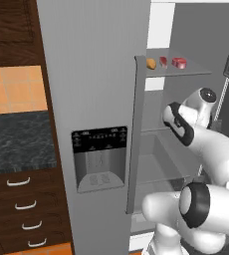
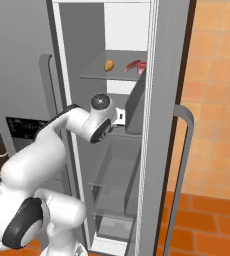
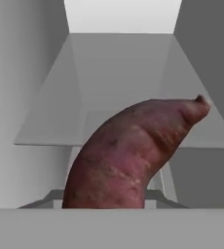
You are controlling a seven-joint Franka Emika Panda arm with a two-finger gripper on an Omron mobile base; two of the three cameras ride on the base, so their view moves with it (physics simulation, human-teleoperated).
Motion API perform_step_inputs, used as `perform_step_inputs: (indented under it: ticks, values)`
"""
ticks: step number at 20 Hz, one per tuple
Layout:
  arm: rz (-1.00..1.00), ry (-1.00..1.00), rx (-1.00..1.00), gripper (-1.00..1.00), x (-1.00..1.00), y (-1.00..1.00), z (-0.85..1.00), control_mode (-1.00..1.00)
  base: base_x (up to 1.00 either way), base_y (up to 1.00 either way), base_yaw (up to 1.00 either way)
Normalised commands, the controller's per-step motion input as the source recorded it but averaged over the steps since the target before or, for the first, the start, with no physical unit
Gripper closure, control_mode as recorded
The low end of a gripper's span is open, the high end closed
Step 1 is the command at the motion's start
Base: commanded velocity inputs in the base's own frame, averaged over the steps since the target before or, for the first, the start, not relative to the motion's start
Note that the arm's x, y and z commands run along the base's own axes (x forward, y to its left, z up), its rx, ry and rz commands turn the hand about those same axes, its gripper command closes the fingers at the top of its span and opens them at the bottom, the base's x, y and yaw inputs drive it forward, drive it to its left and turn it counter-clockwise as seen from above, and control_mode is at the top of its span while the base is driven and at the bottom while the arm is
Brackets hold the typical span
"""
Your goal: Place one potato and one steak in each tupperware on the nearby counter, to pack two identical lunches.
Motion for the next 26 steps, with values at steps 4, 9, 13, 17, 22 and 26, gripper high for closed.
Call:
perform_step_inputs:
  ticks: [4,9,13,17,22,26]
  values:
    - [-0.05,0.00,0.00,1.00,-1.00,0.36,0.76,-1.00,0.00,0.00,0.00]
    - [-0.04,0.00,0.00,1.00,-0.80,0.41,0.65,1.00,-0.20,0.12,-0.01]
    - [0.00,0.00,0.00,1.00,0.00,0.00,0.00,1.00,-1.00,0.53,-0.04]
    - [0.00,0.00,0.00,1.00,0.00,0.00,0.00,1.00,-1.00,0.31,-0.02]
    - [0.00,0.00,0.00,1.00,0.00,0.00,0.00,1.00,-0.99,0.16,0.01]
    - [0.00,0.00,0.00,1.00,0.00,0.00,0.00,1.00,-0.99,1.00,-0.03]
